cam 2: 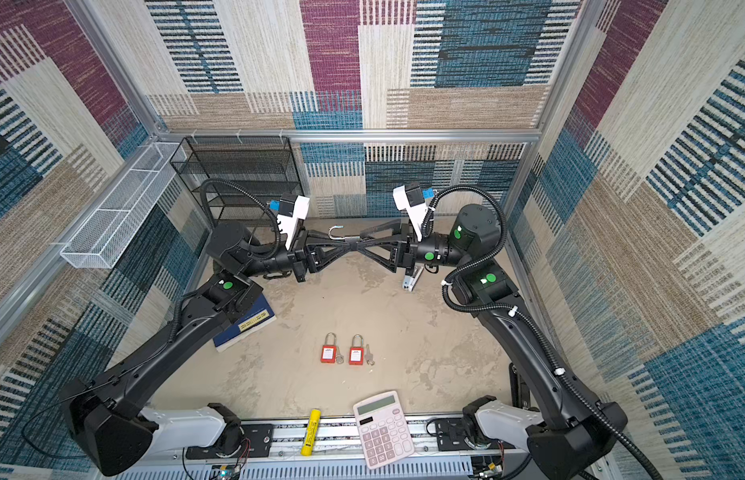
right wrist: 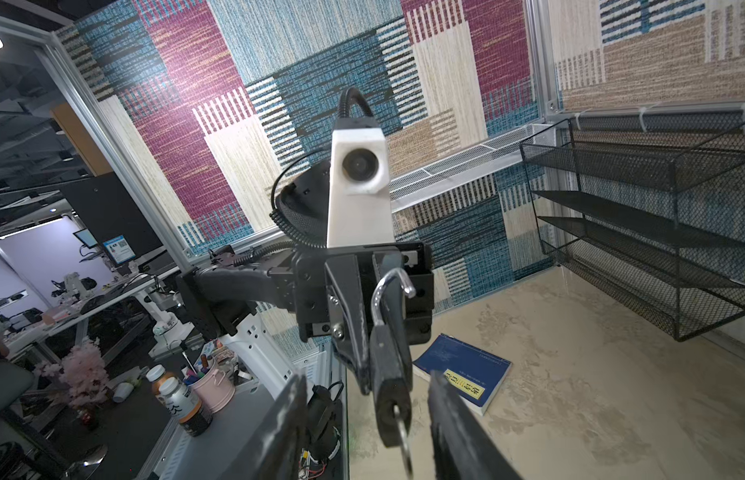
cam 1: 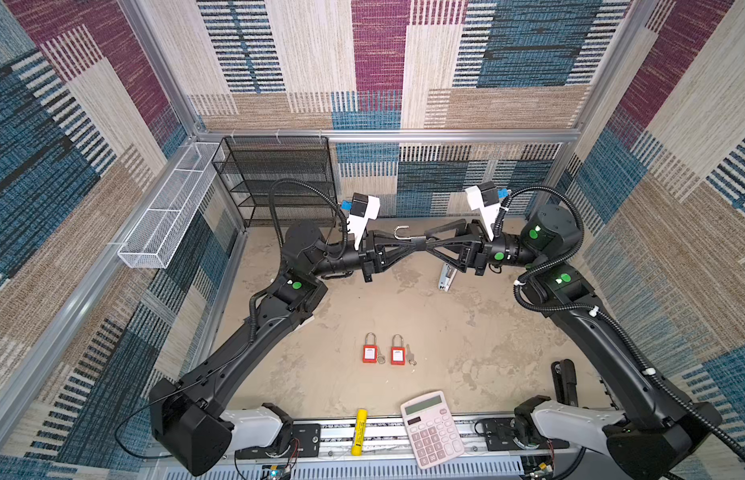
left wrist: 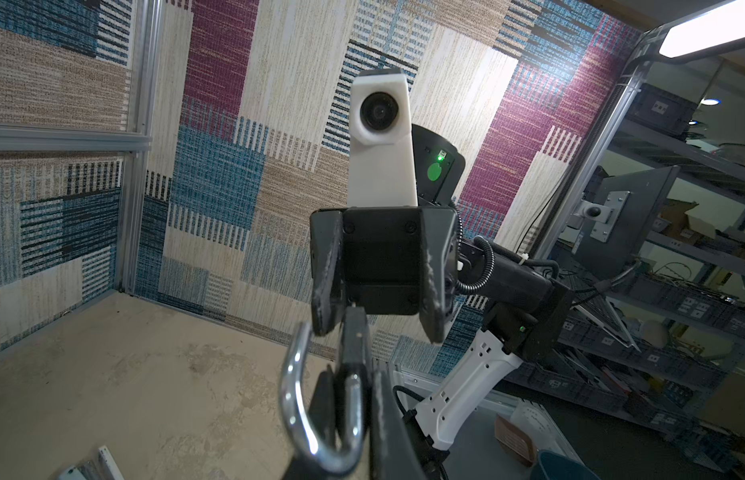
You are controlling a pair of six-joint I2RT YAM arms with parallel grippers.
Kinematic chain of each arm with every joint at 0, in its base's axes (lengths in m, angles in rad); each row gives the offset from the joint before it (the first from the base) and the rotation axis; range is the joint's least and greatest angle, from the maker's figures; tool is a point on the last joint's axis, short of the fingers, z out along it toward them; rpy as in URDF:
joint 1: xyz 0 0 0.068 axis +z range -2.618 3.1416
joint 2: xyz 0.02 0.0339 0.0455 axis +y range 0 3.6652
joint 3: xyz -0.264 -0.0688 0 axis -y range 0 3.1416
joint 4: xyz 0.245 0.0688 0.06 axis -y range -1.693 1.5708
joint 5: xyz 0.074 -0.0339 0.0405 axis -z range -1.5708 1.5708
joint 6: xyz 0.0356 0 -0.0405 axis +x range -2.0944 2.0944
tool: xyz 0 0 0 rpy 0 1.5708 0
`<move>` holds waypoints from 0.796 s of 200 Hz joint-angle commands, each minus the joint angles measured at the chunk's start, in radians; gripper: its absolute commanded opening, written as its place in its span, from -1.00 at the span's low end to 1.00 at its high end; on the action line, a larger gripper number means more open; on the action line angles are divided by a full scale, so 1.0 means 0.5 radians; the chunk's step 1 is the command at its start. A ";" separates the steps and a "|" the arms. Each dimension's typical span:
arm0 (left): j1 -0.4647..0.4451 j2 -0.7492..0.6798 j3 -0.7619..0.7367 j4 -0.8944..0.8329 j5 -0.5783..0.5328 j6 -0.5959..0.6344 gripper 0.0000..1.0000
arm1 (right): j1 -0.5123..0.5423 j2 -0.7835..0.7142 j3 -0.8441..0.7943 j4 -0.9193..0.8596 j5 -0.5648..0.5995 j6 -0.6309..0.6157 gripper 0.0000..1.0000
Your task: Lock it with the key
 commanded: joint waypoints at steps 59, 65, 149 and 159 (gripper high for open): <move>-0.001 -0.012 -0.016 0.139 0.027 -0.043 -1.00 | 0.034 0.028 0.004 0.015 -0.035 0.022 -0.30; 0.001 -0.011 -0.017 0.138 0.026 -0.042 -1.00 | 0.036 0.031 0.001 0.011 -0.036 0.021 -0.31; -0.002 0.004 -0.013 0.140 0.023 -0.042 -1.00 | 0.049 0.060 -0.002 0.006 -0.058 0.008 -0.48; 0.000 0.004 -0.017 0.140 0.023 -0.044 -1.00 | 0.052 0.063 -0.005 0.006 -0.059 0.007 -0.51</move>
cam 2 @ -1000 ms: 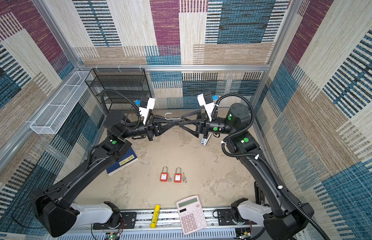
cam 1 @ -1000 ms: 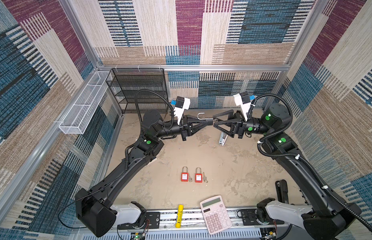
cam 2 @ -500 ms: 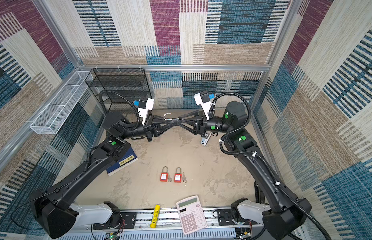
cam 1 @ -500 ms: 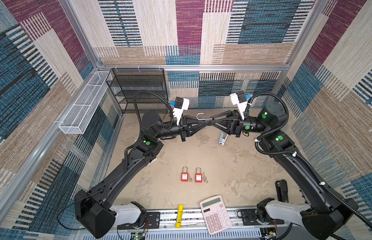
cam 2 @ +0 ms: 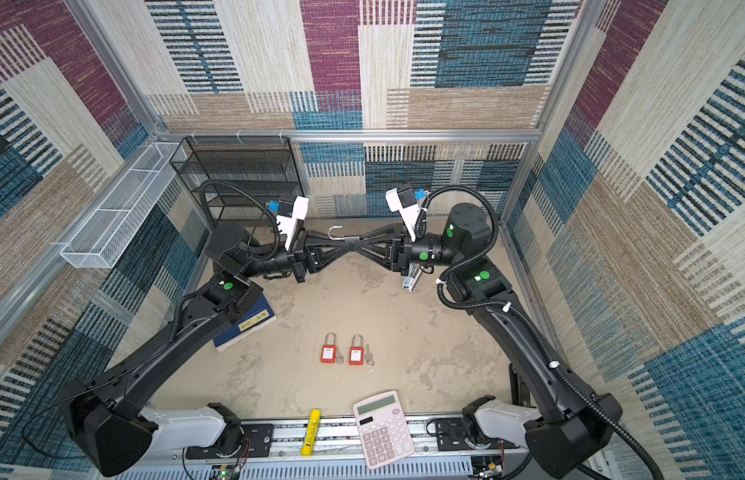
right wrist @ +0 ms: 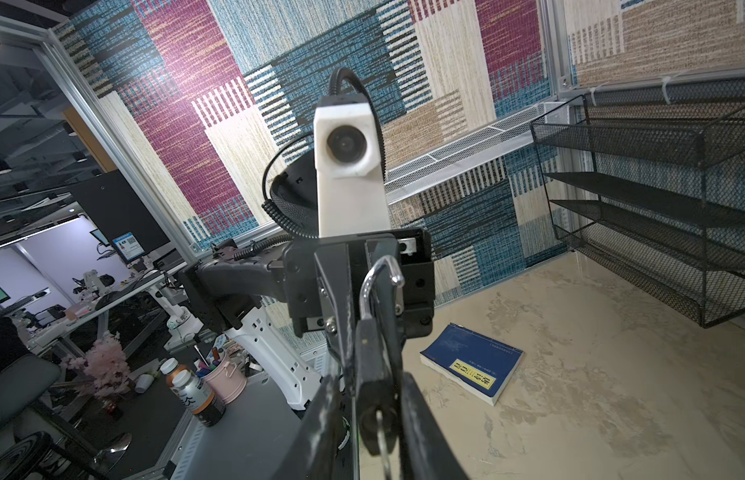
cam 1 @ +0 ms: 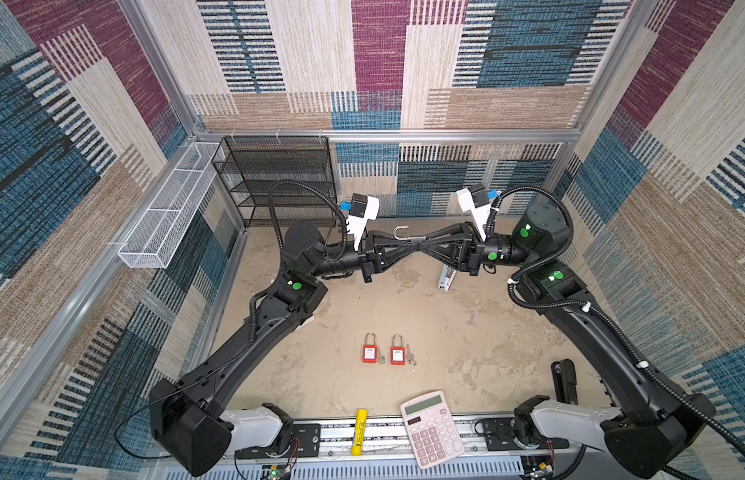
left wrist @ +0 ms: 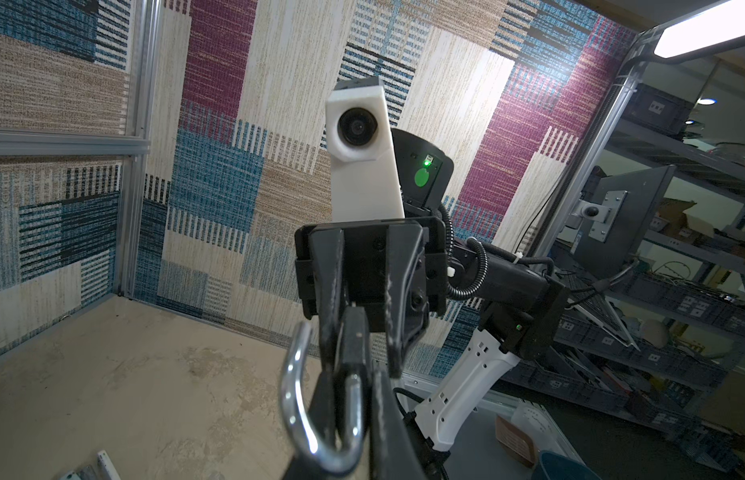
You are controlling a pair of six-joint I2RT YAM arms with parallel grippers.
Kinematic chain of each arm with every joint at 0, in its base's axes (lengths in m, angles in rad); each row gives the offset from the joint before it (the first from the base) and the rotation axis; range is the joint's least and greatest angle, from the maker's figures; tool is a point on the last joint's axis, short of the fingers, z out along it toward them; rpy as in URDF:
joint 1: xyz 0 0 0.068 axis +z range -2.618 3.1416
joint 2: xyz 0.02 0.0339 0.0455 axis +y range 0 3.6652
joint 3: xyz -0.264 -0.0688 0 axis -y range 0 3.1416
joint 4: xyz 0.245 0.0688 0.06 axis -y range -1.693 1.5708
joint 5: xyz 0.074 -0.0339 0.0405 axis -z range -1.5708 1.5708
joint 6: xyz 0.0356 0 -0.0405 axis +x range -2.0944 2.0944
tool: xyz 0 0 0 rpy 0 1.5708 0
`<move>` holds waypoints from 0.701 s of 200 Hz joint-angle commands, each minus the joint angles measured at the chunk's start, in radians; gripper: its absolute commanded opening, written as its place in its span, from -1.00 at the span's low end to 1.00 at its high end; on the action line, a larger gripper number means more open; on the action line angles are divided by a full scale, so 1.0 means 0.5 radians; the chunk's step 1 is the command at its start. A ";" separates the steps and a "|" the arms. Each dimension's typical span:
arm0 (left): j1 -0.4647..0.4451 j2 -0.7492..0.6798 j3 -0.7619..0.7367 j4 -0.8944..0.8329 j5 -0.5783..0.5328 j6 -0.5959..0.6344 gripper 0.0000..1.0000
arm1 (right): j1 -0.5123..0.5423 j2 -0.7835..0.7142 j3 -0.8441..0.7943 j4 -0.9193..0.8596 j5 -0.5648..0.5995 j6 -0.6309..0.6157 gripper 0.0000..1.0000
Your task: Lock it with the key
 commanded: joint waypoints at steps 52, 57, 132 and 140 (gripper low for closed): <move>0.001 0.007 -0.006 0.070 -0.003 -0.021 -1.00 | 0.013 0.020 0.014 0.058 -0.061 0.017 -0.80; 0.002 0.010 -0.004 0.061 -0.002 -0.018 -1.00 | 0.013 0.018 0.015 0.063 -0.063 0.021 -0.84; 0.008 -0.011 -0.006 -0.053 -0.069 0.046 -0.13 | 0.013 0.000 0.014 0.052 0.014 0.007 -1.00; 0.014 -0.014 -0.004 -0.061 -0.069 0.045 -0.08 | 0.012 -0.003 0.014 0.043 0.033 -0.007 -1.00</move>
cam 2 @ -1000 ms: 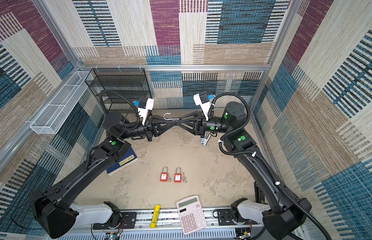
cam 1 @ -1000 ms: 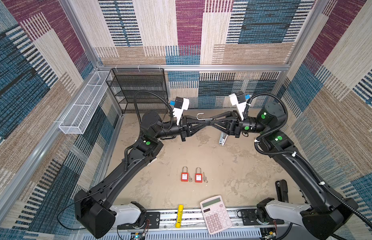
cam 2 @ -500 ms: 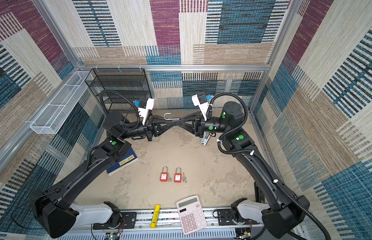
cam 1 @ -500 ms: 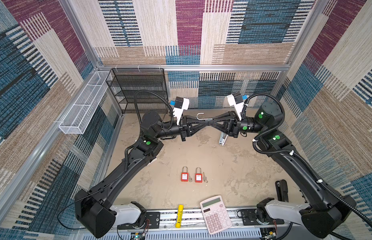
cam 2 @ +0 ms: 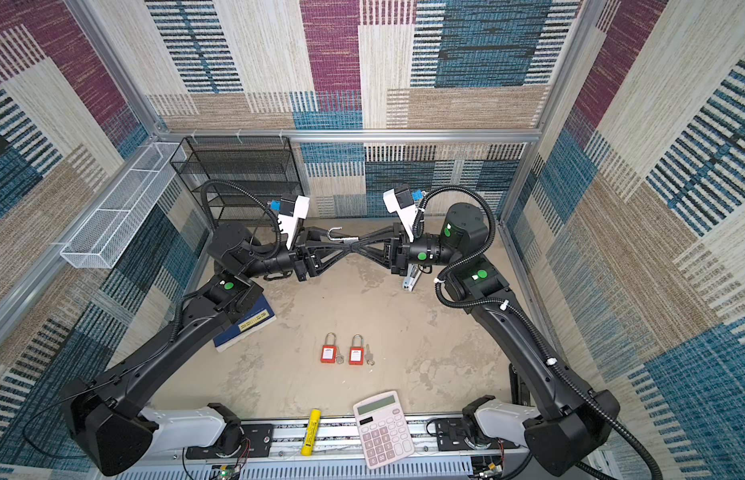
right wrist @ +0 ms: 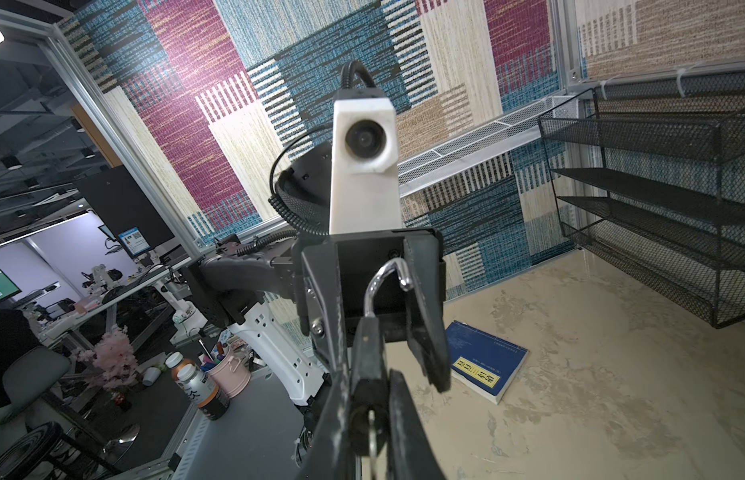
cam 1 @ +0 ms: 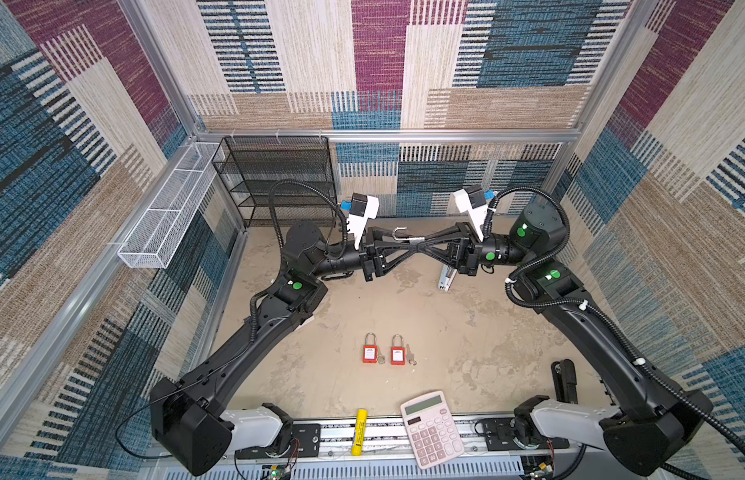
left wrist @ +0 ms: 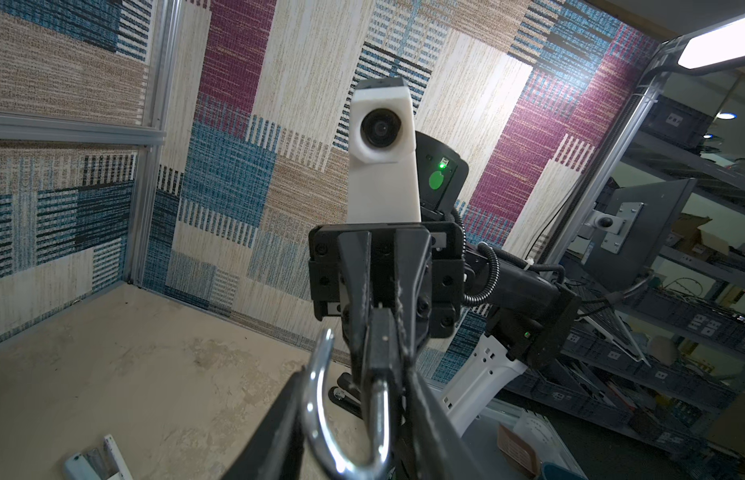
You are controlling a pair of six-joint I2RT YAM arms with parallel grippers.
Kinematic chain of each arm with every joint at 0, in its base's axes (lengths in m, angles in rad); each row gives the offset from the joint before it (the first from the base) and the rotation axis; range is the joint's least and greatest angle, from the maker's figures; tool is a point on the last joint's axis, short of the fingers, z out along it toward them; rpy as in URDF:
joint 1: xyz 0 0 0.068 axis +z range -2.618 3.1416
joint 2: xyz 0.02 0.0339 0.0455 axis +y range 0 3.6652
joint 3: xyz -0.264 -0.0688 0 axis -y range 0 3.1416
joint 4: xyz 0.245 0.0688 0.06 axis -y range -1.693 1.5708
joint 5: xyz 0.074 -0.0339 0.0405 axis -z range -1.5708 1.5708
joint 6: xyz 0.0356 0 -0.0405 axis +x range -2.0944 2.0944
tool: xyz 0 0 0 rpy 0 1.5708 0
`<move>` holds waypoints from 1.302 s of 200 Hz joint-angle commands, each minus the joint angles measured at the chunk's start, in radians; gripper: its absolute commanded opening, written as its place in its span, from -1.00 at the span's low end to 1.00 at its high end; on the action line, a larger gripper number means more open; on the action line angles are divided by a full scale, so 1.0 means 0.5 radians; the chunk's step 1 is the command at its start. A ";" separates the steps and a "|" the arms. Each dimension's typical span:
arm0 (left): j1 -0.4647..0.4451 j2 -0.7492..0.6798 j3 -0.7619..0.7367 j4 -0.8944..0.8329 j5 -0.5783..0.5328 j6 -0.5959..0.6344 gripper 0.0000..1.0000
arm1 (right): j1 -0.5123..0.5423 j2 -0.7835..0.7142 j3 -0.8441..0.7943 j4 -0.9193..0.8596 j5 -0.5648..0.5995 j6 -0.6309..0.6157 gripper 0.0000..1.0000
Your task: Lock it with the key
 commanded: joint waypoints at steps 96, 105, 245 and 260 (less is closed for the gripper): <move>0.214 -0.211 -0.073 -0.051 -0.017 -0.031 0.10 | 0.000 -0.002 0.040 -0.041 0.131 -0.082 -1.00; 0.224 -0.200 -0.055 -0.011 0.013 -0.084 0.10 | 0.000 0.001 0.046 -0.066 0.125 -0.091 -1.00; 0.193 -0.049 0.100 0.152 0.074 -0.244 0.10 | 0.000 0.004 0.020 -0.078 0.053 -0.098 -1.00; 0.190 -0.043 0.091 0.154 0.078 -0.247 0.10 | 0.000 0.008 0.029 -0.078 0.049 -0.105 -1.00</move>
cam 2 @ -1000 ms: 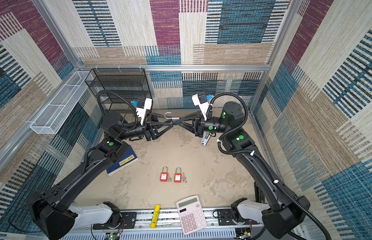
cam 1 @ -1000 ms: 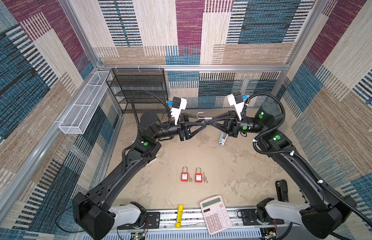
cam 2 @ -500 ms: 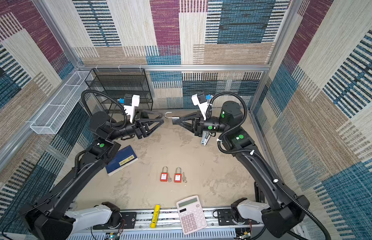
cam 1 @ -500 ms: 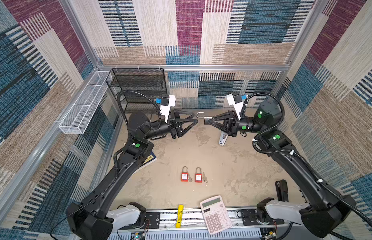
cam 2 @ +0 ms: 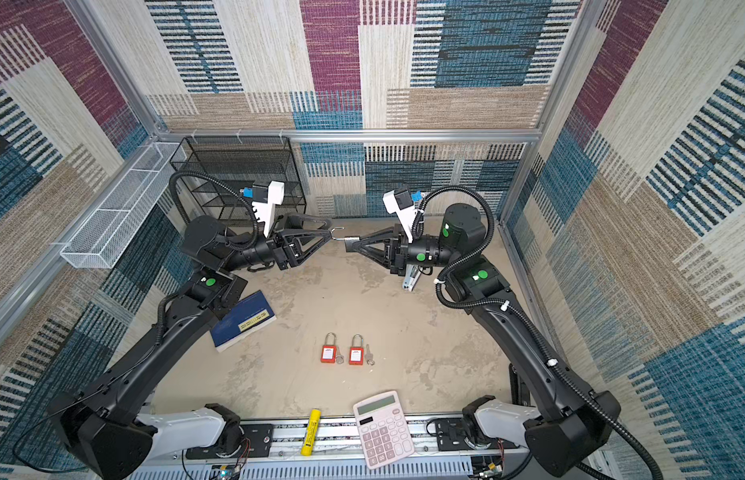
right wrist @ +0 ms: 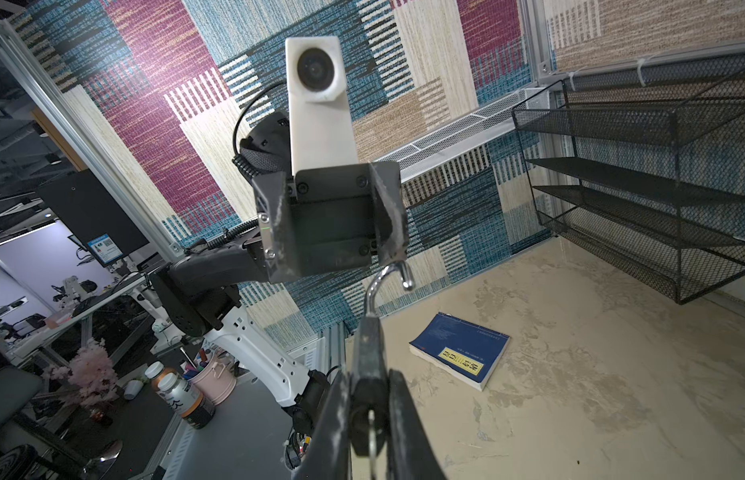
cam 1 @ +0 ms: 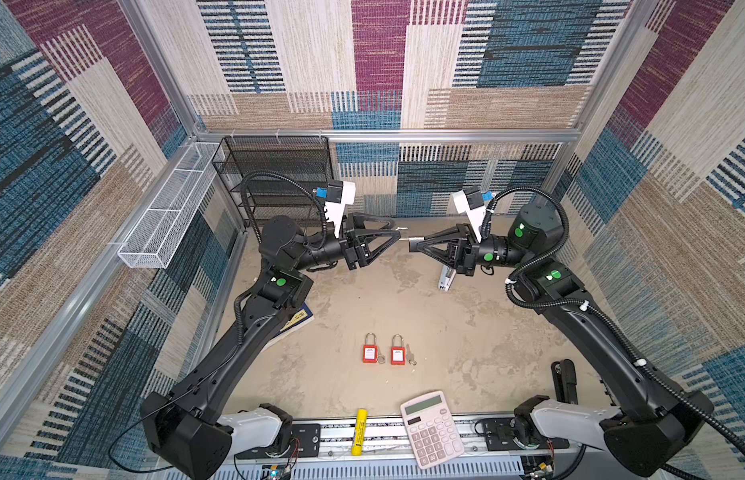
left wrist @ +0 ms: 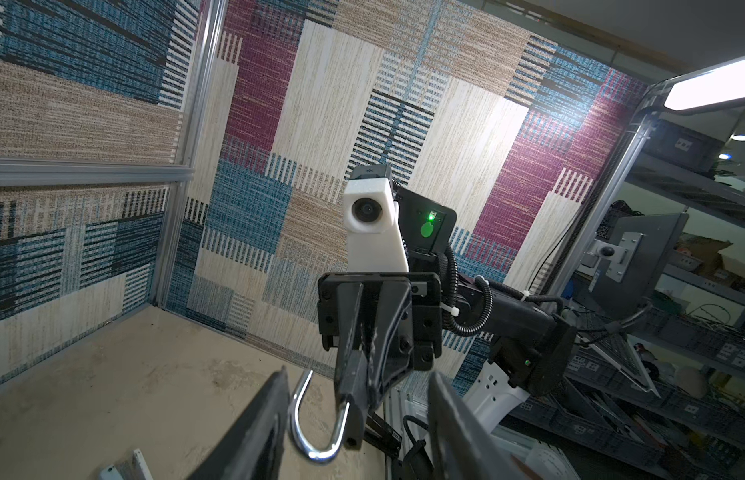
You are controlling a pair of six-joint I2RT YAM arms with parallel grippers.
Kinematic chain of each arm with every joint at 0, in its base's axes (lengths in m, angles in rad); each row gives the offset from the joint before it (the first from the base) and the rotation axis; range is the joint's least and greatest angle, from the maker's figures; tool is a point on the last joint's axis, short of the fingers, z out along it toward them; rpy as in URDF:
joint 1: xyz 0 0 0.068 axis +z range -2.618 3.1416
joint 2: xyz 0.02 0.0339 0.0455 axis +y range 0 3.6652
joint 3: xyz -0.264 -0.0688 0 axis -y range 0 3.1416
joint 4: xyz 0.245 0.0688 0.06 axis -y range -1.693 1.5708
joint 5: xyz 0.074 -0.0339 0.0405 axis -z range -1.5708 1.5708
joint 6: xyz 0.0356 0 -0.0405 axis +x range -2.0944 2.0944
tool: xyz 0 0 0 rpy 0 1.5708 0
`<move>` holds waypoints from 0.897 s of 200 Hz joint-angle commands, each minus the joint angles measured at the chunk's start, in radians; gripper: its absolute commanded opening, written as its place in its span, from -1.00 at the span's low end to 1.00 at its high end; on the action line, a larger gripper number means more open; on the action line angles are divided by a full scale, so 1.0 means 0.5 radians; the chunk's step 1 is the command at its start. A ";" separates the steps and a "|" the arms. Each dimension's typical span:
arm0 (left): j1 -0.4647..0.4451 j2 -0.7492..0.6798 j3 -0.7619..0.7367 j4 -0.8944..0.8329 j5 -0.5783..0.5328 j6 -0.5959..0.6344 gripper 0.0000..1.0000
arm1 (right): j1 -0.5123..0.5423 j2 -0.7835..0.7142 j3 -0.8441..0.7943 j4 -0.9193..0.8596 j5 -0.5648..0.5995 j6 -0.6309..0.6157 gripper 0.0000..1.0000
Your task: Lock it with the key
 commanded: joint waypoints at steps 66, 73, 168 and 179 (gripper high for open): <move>-0.010 0.004 -0.032 0.035 0.042 -0.028 0.09 | 0.000 0.037 0.069 0.090 -0.024 -0.015 -1.00; -0.010 0.005 -0.038 0.028 0.042 -0.028 0.08 | 0.000 0.039 0.076 0.090 -0.024 -0.017 -1.00; -0.004 -0.002 0.062 -0.066 0.031 0.052 0.09 | -0.006 0.068 0.100 0.067 -0.029 -0.032 -1.00; -0.004 0.022 0.112 -0.068 0.042 0.043 0.09 | -0.006 0.059 0.086 0.082 -0.027 -0.018 -1.00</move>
